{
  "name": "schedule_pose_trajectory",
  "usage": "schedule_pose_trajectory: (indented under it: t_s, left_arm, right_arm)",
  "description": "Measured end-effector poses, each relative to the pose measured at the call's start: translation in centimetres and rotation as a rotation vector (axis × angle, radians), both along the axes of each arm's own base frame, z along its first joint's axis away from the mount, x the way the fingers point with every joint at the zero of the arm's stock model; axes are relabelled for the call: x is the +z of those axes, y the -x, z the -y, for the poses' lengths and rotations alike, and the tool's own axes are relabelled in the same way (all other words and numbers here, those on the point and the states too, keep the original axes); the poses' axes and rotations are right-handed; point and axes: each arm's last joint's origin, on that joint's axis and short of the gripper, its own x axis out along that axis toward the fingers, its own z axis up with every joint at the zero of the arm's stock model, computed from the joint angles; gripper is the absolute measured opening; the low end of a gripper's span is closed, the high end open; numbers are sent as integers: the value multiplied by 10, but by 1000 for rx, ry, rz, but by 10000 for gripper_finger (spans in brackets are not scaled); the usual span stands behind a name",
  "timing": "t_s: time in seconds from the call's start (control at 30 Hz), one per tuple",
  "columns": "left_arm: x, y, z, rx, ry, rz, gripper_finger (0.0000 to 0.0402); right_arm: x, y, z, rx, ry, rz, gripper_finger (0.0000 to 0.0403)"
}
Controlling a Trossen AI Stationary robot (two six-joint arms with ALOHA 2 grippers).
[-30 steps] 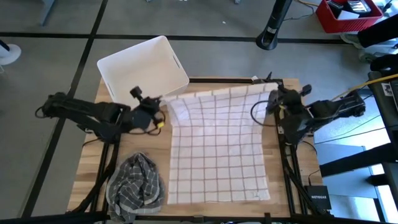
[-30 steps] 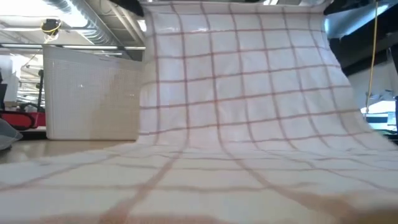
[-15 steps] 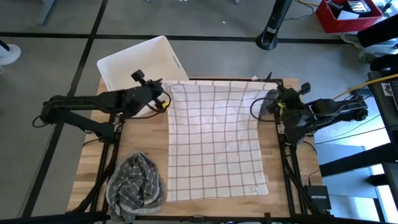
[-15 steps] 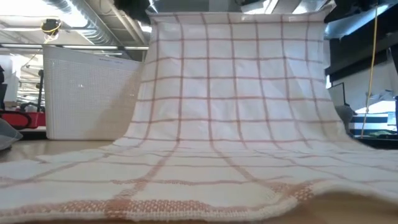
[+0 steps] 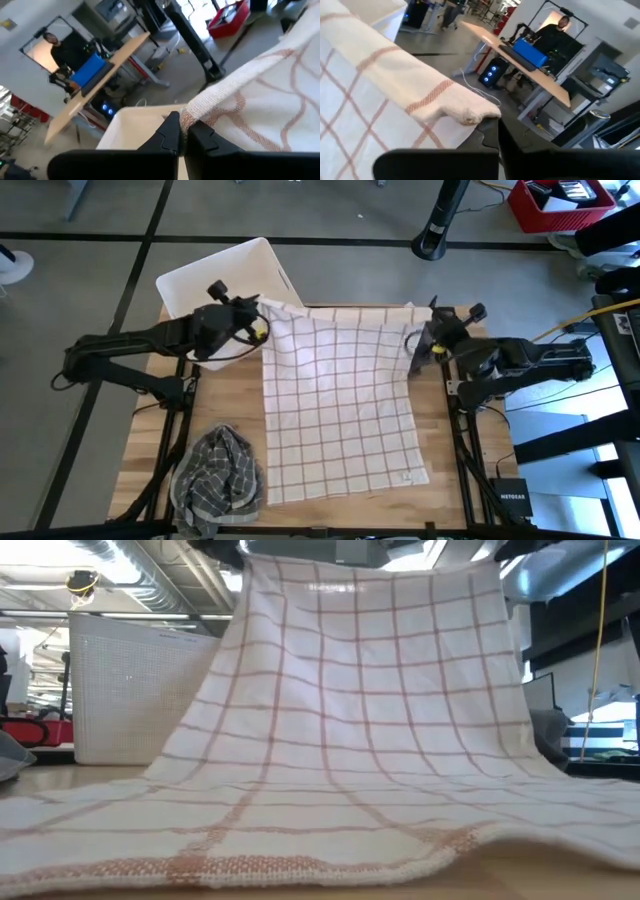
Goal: Fold towel
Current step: Fold the brown-white towel
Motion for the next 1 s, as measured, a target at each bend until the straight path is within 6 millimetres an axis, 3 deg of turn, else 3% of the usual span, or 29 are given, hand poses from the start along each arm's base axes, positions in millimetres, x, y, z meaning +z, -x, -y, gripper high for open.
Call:
schedule_pose_trajectory:
  t_s: [0.23, 0.47, 0.73, 1.0]
  left_arm:
    - [11, 29, 29, -128, 65, 88, 0]
    - [3, 49, 62, -400, 422, 200, 0]
    - [-18, 38, 108, -535, 689, 134, 0]
    - [-49, 20, 167, -569, 841, 41, 0]
  right_arm:
    - [0, -1, 1, 143, -100, 38, 1]
    - [-19, 0, -6, 365, -435, 21, 1]
    - [-33, 9, -27, 465, -652, -60, 1]
    - [-41, 3, -67, 619, -790, -95, 1]
